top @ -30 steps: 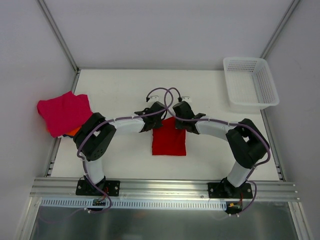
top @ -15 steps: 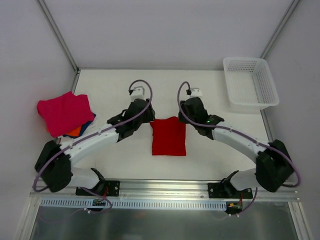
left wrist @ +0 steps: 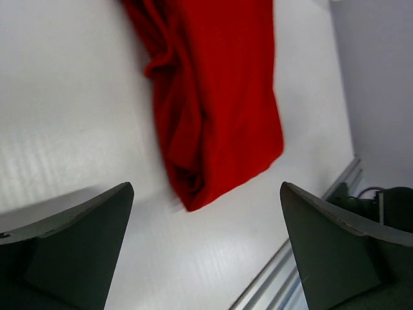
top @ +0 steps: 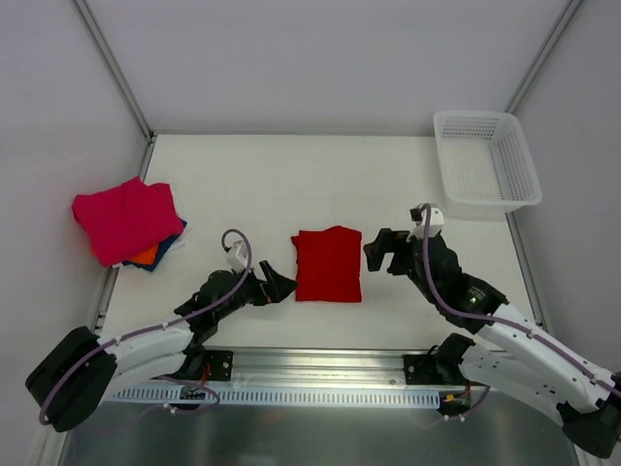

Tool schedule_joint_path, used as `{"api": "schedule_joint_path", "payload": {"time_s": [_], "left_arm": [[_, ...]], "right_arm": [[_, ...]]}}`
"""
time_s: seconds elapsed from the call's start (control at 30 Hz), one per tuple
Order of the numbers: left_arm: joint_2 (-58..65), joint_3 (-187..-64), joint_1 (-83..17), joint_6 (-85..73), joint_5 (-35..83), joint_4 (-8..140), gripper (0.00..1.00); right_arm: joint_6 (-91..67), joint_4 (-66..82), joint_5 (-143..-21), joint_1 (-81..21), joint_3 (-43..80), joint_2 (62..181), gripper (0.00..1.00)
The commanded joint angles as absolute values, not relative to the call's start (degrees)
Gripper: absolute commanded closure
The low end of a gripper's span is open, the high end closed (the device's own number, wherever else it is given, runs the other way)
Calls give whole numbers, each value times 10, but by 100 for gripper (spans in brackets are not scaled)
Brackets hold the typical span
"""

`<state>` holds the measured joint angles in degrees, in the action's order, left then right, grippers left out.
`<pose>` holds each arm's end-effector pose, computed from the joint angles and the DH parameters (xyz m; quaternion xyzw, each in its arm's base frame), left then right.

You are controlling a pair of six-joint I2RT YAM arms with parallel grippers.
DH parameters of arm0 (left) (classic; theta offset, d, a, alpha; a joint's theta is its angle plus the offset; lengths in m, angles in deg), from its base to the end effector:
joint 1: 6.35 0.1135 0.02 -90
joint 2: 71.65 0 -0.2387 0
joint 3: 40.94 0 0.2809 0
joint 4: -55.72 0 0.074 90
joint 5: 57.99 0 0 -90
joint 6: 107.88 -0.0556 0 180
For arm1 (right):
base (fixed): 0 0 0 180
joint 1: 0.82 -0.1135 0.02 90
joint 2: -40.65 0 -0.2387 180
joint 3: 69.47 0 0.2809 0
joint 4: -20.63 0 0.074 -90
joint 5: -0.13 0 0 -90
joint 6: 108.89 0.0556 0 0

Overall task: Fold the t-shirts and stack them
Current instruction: Fold the tshirt

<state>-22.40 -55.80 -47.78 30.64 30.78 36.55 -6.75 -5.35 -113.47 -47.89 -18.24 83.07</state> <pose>0.1649 -0.1472 0.1017 -0.0426 0.7934 -0.4352 0.4235 0.1803 0.1611 0.2807 -0.1206 0.7879 0.1440 0.5865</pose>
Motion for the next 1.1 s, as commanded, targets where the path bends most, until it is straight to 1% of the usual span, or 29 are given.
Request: {"api": "schedule_joint_path", "payload": {"time_s": [0.0,0.17,0.2,0.23,0.27,0.37,0.5,0.73,0.87,1.0,1.03,1.07], "left_arm": [[-147,-497,-462,348,202,94,1],[34,-520,-430,378,128,-77,1],[64,-522,-426,386,119,-134,1],[123,-525,-423,400,113,-161,1],[152,-529,-421,405,108,-186,1],[266,-537,-419,424,102,-238,1],[322,-556,-419,423,98,-274,1],[367,-606,-419,405,92,-256,1],[360,-629,-419,385,94,-195,1],[321,-651,-419,353,110,-94,1],[303,-655,-419,345,119,-62,1],[260,-658,-419,321,141,-21,1]], "right_arm": [[-35,-91,-1169,-500,-194,801,1],[-21,-118,-1199,-528,-199,778,0],[-21,-124,-1205,-532,-197,776,1],[-20,-136,-1217,-537,-196,773,0],[-19,-140,-1220,-539,-194,765,1],[-21,-165,-1237,-542,-188,746,1],[-21,-176,-1243,-544,-186,721,0],[-9,-192,-1247,-548,-197,697,1],[-6,-202,-1252,-549,-201,691,1],[-4,-202,-1252,-549,-206,687,0],[-4,-203,-1252,-549,-204,685,0],[-5,-205,-1254,-549,-201,683,0]]}}
